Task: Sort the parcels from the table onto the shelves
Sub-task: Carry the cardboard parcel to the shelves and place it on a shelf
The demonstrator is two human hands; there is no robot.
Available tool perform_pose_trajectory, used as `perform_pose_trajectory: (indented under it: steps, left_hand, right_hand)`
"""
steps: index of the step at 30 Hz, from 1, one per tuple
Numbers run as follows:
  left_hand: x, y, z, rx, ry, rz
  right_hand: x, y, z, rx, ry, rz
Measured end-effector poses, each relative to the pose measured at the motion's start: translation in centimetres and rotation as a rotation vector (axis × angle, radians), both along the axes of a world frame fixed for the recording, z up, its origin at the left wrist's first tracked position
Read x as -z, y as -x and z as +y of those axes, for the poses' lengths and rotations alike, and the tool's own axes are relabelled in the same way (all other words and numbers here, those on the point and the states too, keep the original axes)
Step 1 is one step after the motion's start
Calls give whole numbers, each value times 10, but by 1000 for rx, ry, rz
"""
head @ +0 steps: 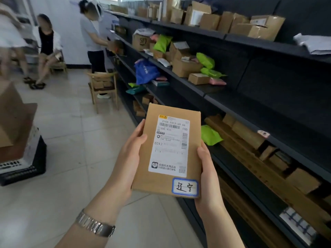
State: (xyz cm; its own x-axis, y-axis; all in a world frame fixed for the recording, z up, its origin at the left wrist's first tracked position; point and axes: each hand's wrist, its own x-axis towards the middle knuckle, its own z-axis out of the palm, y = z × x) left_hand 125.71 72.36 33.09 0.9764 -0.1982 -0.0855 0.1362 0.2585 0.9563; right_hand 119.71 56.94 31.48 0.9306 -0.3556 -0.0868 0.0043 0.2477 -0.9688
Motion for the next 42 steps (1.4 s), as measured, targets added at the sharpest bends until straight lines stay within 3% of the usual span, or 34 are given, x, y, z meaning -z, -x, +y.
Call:
perform_pose_trajectory:
  steps: [10, 18, 24, 32, 42]
  left_hand:
    - [10, -185, 41, -174, 32, 40]
    - [35, -375, 93, -117, 85, 104]
    - [27, -526, 131, -129, 1, 94]
    - [37, -697, 124, -44, -72, 57]
    - [49, -895, 103, -1, -63, 87]
  right_hand:
    - [14, -208, 37, -95, -21, 43]
    - [33, -396, 91, -30, 25, 70]
    - [26, -534, 137, 10, -39, 121]
    - [34, -684, 138, 133, -148, 131]
    - [51, -881, 116, 165, -111, 125]
